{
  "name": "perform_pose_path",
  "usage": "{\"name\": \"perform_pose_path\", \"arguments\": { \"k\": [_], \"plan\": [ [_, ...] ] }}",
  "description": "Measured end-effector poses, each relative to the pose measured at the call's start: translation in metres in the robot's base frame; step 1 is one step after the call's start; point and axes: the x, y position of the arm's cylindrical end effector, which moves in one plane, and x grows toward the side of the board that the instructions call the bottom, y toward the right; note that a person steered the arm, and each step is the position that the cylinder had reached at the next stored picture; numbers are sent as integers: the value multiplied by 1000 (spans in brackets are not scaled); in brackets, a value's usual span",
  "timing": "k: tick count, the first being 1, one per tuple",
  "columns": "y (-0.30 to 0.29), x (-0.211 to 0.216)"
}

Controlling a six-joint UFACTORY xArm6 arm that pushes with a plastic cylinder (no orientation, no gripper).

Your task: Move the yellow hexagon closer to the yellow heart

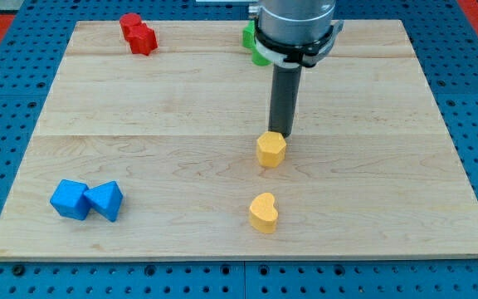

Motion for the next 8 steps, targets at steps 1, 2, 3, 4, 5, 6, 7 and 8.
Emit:
{"name": "perform_pose_path", "arguments": {
  "k": [1, 2, 3, 4, 5, 6, 7, 8],
  "plan": [
    [0, 32],
    [0, 54],
    [1, 77],
    [2, 88],
    [2, 90],
    [4, 83],
    [1, 53],
    [-14, 44]
  ]
}}
